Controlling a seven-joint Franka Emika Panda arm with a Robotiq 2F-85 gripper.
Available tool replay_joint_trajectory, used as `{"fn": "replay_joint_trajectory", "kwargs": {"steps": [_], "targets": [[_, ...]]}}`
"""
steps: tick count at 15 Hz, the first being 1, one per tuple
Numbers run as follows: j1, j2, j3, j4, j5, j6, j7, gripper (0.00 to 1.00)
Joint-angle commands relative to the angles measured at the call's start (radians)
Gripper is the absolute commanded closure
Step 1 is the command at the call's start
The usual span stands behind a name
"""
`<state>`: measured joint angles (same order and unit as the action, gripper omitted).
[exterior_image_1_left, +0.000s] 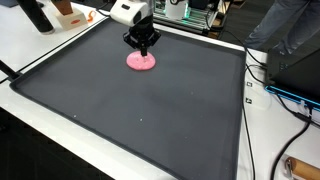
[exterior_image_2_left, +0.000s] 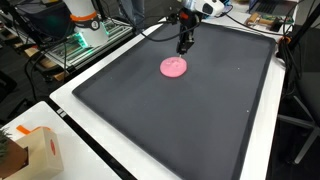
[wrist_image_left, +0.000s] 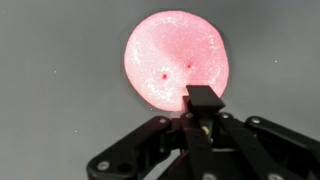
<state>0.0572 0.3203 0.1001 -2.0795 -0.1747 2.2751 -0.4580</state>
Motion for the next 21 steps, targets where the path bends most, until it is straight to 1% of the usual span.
{"fn": "replay_joint_trajectory", "kwargs": {"steps": [1, 10, 13, 21], "targets": [[-0.013, -0.004, 0.008, -0.015, 0.006, 0.009, -0.015, 0.97], [-0.014, -0.071, 0.011, -0.024, 0.016, -0.008, -0.021, 0.97], [-0.007, -0.101, 0.008, -0.022, 0.004, -0.021, -0.01, 0.97], [0.006, -0.202, 0.014, -0.002, 0.021, -0.136, -0.006, 0.97]]}}
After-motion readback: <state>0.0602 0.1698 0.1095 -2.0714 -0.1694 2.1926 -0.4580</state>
